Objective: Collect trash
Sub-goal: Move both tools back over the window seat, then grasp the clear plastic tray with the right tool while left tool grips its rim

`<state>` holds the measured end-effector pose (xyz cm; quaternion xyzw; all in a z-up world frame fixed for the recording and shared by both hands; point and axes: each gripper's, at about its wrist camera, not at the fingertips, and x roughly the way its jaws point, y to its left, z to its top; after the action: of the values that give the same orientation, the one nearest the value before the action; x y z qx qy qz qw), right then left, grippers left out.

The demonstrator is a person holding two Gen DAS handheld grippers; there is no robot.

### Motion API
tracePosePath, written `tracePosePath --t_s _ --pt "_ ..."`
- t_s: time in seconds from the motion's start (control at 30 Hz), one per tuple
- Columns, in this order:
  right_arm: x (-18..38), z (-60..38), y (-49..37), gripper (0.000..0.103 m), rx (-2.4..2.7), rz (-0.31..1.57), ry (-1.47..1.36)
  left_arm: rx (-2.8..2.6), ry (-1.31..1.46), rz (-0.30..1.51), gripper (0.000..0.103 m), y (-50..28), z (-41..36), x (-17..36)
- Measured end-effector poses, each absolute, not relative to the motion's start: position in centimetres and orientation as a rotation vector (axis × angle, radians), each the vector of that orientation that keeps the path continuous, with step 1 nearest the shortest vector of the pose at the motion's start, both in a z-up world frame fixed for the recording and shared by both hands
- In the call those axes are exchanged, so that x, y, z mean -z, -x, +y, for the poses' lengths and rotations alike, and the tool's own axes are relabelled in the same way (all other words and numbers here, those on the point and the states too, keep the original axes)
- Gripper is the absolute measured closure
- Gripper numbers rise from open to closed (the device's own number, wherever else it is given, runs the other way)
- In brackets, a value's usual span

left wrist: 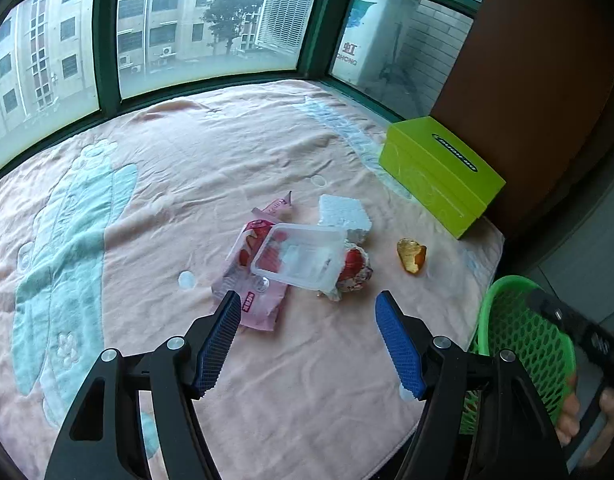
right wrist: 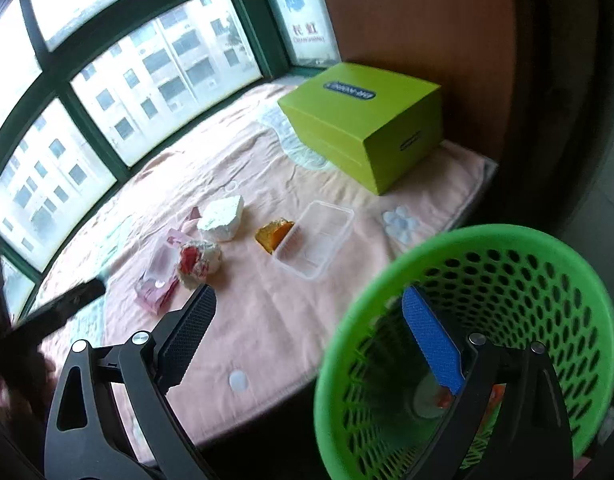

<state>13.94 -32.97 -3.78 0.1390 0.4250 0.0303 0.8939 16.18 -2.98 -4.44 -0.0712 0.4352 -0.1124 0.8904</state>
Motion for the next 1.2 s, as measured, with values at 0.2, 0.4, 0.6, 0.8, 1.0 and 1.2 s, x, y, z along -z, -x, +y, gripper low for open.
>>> tracePosePath --t_s 0.2,0.4,0.6,0.8,1.0,1.2 --pt "5.7 -33.3 -18.5 0.020 -0.031 0.998 -0.434 0.235 0.170 0.912 0.036 -16.4 -1.9 4.9" --pt "7.6 -33.5 -22.0 0.029 0.067 1.078 -0.474 0.243 0.188 0.918 0.036 -16.6 -1.1 5.5" --pt "9.2 -33.8 -24.2 0.033 0.117 1.124 -0.523 0.253 0.200 0.930 0.036 -16.8 -0.6 6.2" --pt "10.4 -33.9 -25.5 0.039 0.171 1.157 -0.518 0.265 0.208 0.932 0.036 -17.1 -0.4 6.4" --pt "11.2 -33.9 -26.2 0.046 0.183 1.179 -0.515 0.287 0.185 0.928 0.036 -17.4 -1.4 6.3" --pt "10.8 -34.0 -26.1 0.047 0.170 1.155 -0.506 0.311 0.158 0.920 0.036 -18.0 -2.5 6.3"
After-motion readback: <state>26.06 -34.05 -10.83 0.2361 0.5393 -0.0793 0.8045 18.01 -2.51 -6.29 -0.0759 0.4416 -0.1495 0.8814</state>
